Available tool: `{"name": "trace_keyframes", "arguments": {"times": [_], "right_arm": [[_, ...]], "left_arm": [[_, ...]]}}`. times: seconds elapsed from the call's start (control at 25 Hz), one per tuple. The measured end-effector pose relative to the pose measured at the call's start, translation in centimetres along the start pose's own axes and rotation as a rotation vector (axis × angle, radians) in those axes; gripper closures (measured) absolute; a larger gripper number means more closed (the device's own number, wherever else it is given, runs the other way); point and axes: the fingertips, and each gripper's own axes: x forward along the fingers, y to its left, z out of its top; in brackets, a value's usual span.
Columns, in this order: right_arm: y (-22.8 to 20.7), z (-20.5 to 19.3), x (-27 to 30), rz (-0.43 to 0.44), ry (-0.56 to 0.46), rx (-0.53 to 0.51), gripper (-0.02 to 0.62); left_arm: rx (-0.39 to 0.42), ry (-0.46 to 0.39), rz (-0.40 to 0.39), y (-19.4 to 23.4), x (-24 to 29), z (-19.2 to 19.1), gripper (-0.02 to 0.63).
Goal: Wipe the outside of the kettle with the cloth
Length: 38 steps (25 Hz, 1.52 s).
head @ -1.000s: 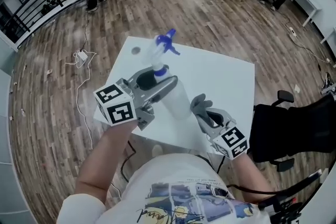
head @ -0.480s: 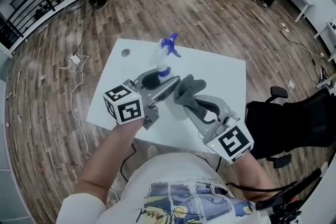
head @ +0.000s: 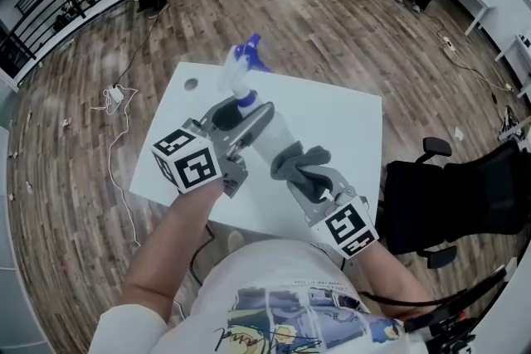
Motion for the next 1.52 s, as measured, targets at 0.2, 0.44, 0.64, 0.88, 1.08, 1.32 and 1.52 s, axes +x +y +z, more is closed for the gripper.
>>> {"name": "trace_keyframes", "arguments": {"times": [0.2,0.44,0.64,0.88,1.08,1.32,1.52], "right_arm": [[-1.5,-4.1,0.5,-0.004,0.085,0.059,0.517],[-1.7,-3.6,-0.8,-0.023,0.07,0.04,0.517],[-1.2,4.3,-2.1,-0.048,-0.033,-0.084,0.517],[-0.7,6.5,0.1,-0.197,0.013,-0.336,0.517],[1.1,5.2,3.9,-0.23,0.133,-0.414,0.517],[1.8,1.4,5.4,-0.202,0.196,-0.393,0.517],[2.0,-1.5,5.7,-0.193,0.256,-0.331,0.517]], "left_arm": [[-0.006,-0.024,0.034,0.7,0.9,1.4,0.397],[-0.014,-0.031,0.066,1.3,1.3,0.8,0.396],[-0.012,-0.004,0.104,2.1,1.4,0.1,0.396],[-0.02,0.005,0.129,1.7,1.6,-1.2,0.396],[-0.03,-0.024,0.143,3.4,-1.1,0.6,0.396],[-0.041,-0.061,0.142,4.2,-3.2,2.8,0.396],[-0.056,-0.089,0.118,4.4,-4.4,4.0,0.396]]}}
